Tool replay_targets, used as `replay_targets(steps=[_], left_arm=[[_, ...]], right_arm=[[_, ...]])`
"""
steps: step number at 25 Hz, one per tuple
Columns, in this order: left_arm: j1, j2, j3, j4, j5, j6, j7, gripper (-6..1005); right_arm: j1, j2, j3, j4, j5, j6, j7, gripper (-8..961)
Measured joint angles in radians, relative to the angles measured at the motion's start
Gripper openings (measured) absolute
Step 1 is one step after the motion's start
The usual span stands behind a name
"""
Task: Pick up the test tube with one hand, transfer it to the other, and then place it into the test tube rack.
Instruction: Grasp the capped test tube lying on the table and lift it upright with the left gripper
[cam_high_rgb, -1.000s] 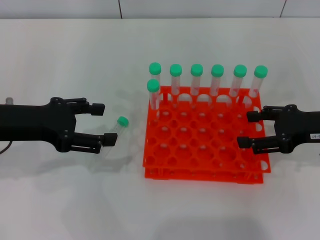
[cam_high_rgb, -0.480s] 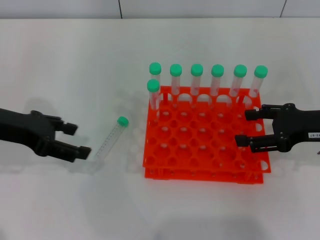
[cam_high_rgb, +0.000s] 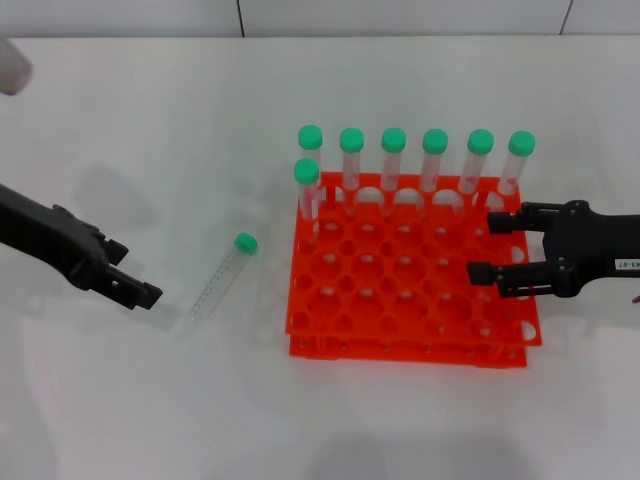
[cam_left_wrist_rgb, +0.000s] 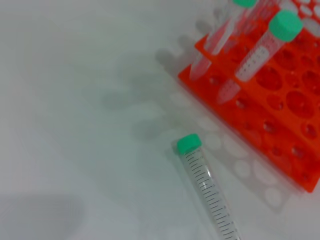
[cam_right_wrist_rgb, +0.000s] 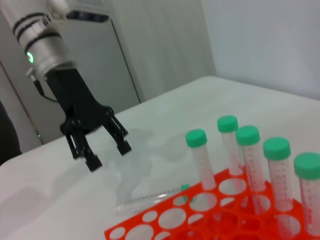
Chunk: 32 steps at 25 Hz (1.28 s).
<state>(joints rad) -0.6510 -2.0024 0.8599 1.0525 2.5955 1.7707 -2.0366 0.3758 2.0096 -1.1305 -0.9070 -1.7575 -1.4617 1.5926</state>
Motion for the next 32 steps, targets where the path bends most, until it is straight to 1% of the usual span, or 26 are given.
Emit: replay_targets(steps=[3,8,14,21,27,32], left_arm=[[-0.021,-0.019,0.002,0.001,0.037,-0.008,-0.012,838],[-0.038,-0.035,0.005,-0.006,0.045,-0.043,-0.029,832],[-0.045,-0.046,0.013,-0.01,0.047,-0.082,-0.082,825],[-0.049,-0.049,0.094,-0.011,0.042,-0.09,-0.14,816],[-0.065,-0.054,0.137,-0.039,0.043,-0.095,-0.153,809],[-0.084,-0.06,0.148,-0.074,0.048,-0.104,-0.155,803]], right_arm=[[0.002,0.0,0.0,-0.006,0.006,0.0,0.0,827],[0.009,0.0,0.0,-0.009,0.007,-0.001,0.004,827],[0.013,0.0,0.0,-0.009,0.006,0.0,0.005,827],[0.014,0.0,0.0,-0.009,0.006,-0.003,0.006,827],[0.015,0.0,0.0,-0.011,0.007,-0.008,0.006,827],[0.015,0.0,0.0,-0.011,0.007,-0.01,0.006,827]])
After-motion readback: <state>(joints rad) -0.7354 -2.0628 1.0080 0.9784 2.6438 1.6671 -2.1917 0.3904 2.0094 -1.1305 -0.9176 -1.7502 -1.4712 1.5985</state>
